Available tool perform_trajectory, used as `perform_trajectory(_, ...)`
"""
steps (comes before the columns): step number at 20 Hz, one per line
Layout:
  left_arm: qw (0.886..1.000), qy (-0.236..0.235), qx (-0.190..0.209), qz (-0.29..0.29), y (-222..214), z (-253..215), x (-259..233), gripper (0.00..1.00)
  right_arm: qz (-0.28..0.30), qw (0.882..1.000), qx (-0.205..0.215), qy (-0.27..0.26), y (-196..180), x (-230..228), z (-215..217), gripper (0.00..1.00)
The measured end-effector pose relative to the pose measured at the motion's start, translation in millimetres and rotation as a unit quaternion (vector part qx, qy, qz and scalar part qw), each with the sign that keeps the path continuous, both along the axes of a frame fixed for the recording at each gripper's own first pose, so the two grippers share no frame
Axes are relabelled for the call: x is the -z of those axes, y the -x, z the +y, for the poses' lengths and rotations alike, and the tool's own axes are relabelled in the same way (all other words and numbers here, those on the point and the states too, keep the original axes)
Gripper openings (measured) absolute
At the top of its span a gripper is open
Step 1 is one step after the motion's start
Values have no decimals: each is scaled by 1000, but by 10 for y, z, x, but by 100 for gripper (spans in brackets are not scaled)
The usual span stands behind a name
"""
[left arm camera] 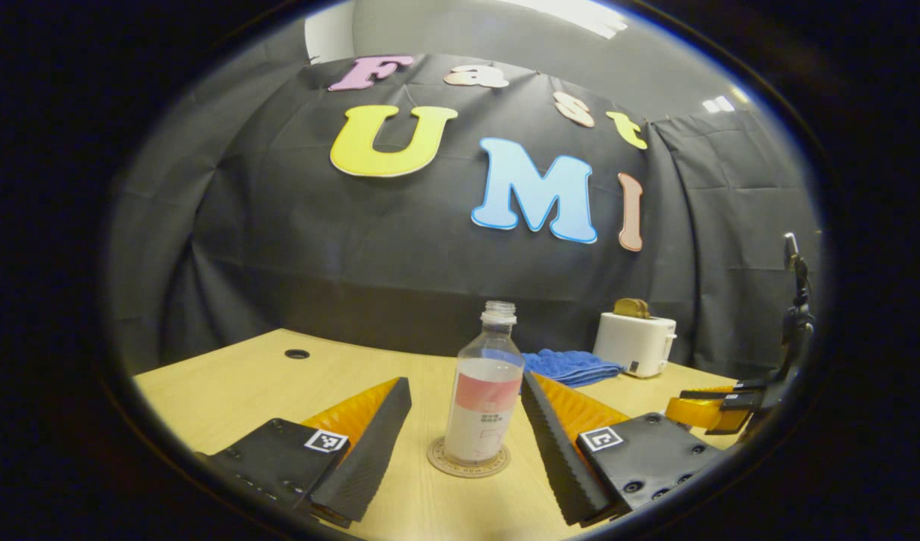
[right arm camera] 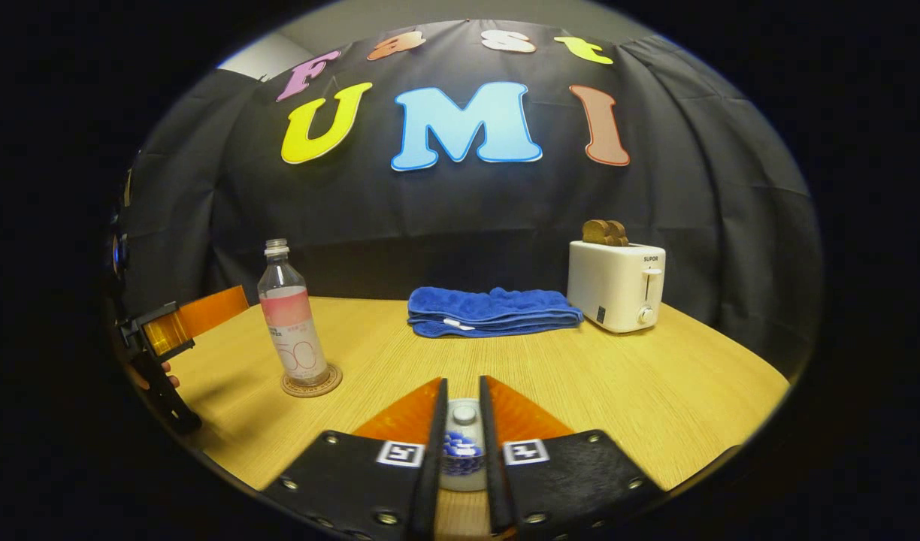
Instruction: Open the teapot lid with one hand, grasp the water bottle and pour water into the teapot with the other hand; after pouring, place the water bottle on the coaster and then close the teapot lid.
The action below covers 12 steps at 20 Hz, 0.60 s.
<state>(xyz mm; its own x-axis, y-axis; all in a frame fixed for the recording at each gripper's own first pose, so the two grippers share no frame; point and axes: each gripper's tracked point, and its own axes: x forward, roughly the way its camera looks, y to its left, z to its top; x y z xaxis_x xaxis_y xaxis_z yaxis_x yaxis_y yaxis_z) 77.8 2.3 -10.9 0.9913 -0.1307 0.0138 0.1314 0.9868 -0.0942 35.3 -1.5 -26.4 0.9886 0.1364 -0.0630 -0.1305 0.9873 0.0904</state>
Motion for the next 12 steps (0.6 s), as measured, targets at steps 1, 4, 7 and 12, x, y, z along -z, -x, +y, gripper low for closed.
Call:
perform_trajectory(1,1000,0,-1,1,5,14,-8,99,-6,1000,2,-2,10,-36,-13,53)
perform_trajectory(4,1000,-5,-6,1,29,18,-3,100,-39,999,15,-4,126,-225,-31,84)
perform_trajectory(7,1000,-16,-20,14,176,54,0,100,-68,997,29,4,288,-451,-71,90)
perform_trajectory(12,998,-41,-36,4,556,46,-302,99,-101,995,14,-20,600,-749,20,90)
